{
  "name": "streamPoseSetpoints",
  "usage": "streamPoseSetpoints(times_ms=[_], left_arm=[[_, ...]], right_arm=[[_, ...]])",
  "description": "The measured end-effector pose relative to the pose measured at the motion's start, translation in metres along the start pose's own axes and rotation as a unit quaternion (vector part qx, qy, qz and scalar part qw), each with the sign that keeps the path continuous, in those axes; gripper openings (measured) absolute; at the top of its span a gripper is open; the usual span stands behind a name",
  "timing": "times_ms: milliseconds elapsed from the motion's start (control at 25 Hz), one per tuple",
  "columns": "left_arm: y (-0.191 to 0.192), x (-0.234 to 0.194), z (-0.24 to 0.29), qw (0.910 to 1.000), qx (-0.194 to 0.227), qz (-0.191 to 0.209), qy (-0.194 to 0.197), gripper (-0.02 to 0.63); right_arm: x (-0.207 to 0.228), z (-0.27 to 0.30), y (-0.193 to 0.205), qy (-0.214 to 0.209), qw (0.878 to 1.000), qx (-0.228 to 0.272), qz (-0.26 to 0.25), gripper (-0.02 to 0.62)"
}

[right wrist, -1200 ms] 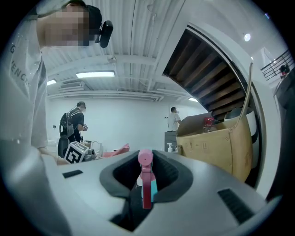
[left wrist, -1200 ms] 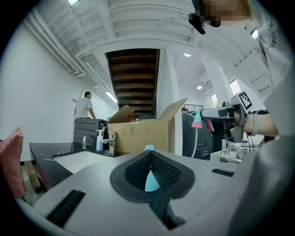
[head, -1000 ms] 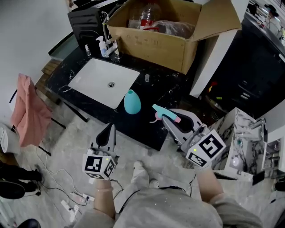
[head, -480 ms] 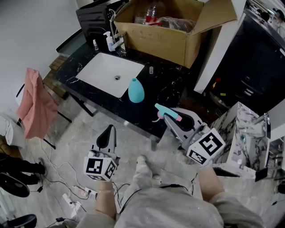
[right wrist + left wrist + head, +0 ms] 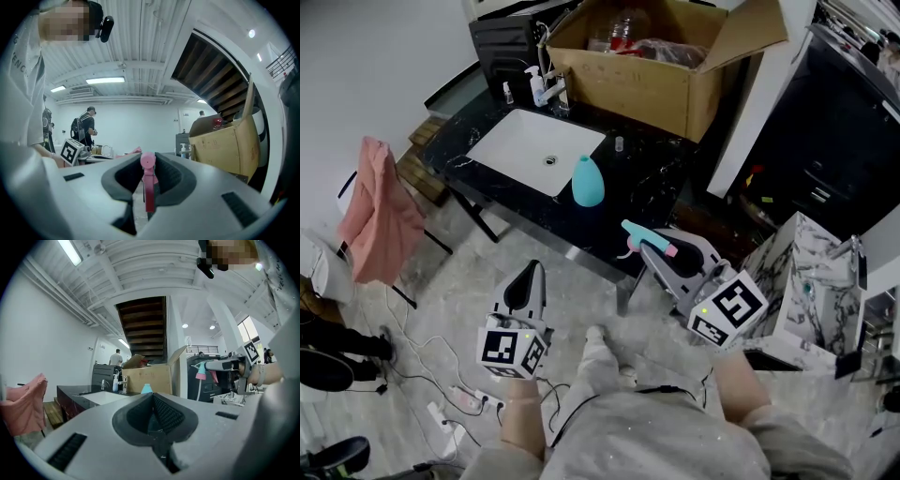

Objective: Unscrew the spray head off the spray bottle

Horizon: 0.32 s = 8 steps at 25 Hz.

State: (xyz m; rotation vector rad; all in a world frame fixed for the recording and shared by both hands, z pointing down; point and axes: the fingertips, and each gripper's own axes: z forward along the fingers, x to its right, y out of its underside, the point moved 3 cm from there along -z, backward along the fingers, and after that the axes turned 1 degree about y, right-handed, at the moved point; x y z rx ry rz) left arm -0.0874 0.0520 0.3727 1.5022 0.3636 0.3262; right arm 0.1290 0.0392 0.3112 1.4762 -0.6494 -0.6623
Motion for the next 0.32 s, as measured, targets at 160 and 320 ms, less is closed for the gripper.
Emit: streamPoseSetpoints(times_ms=[160,320], left_arm=[[0.0002,0.0039,-0.0067,1.0,0.001,0.001,-0.002,0.006],[-0.0026,0.0044,-0.0103,1.0,0.001,0.002,-0.005,0.006]], right_arm=[[-0.0054,-0.0042,0.0023,-0.004,1.0,-0.001,0.002,0.071],[-0.0074,-0.0056,0.002,-0.005,1.0,-0.004,0.004,0.071]])
